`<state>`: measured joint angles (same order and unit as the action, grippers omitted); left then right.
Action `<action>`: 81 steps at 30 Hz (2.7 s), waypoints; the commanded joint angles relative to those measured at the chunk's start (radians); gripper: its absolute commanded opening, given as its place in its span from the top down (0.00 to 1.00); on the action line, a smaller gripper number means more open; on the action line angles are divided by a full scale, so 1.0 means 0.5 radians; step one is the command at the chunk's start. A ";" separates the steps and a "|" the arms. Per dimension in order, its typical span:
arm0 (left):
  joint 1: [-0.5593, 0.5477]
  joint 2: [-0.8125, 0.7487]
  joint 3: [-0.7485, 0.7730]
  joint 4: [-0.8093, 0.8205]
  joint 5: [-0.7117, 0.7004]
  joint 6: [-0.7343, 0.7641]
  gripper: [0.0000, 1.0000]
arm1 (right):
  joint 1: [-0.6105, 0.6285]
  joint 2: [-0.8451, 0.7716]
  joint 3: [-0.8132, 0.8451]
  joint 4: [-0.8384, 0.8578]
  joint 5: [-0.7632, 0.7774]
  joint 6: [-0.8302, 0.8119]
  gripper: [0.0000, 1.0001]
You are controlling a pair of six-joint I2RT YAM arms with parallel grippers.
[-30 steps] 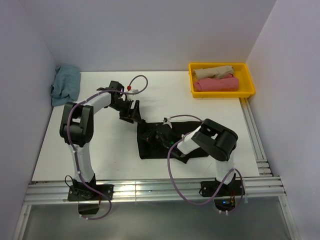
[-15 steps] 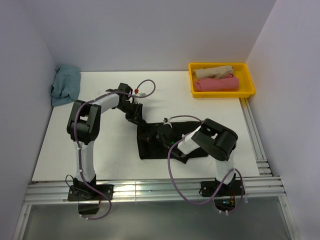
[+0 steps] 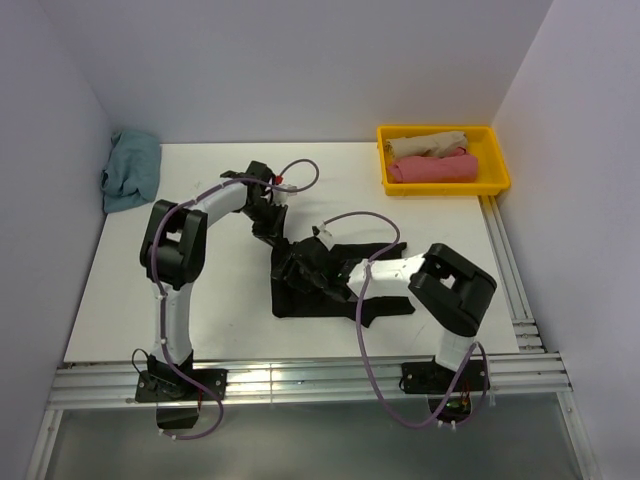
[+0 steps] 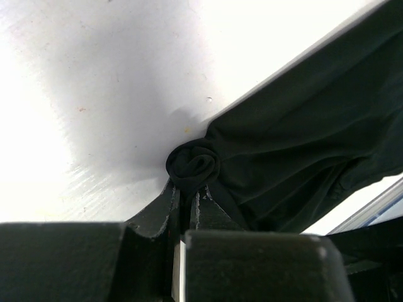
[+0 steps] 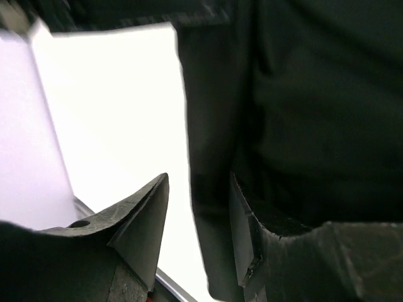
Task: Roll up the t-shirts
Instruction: Roll the tshirt
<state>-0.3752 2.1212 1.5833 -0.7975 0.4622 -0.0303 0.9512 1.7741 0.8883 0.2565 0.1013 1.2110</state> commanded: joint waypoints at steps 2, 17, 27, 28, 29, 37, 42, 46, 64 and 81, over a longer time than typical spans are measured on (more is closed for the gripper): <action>-0.023 0.050 0.104 -0.062 -0.124 -0.028 1.00 | 0.073 -0.100 0.030 -0.347 0.052 -0.084 0.50; -0.053 0.111 0.202 -0.120 -0.173 -0.056 1.00 | 0.313 -0.051 0.015 -0.357 -0.037 0.057 0.51; -0.084 0.123 0.217 -0.123 -0.188 -0.062 1.00 | 0.331 0.026 -0.046 -0.154 -0.184 0.100 0.70; -0.084 0.123 0.217 -0.120 -0.191 -0.065 1.00 | 0.337 0.026 -0.046 -0.160 -0.175 0.103 0.65; -0.084 0.123 0.217 -0.123 -0.194 -0.065 1.00 | 0.346 0.023 -0.043 -0.169 -0.166 0.103 0.60; -0.087 0.126 0.193 -0.120 -0.213 -0.050 1.00 | 0.401 -0.057 0.030 -0.454 -0.187 -0.047 0.42; -0.087 0.117 0.184 -0.120 -0.210 -0.044 1.00 | 0.441 -0.201 0.233 -0.988 0.088 -0.207 0.40; -0.087 0.117 0.193 -0.132 -0.216 -0.034 1.00 | 0.451 -0.308 0.334 -1.292 0.306 -0.262 0.40; -0.087 0.139 0.205 -0.163 -0.240 -0.013 1.00 | 0.417 0.562 1.552 -2.016 1.033 -0.514 0.48; -0.096 0.148 0.205 -0.157 -0.222 -0.016 1.00 | 0.399 0.799 1.727 -2.148 1.181 -0.554 0.48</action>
<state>-0.4122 2.1704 1.6726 -0.8852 0.3840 -0.0467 1.1576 2.1548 1.7359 -0.8181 0.6556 0.9409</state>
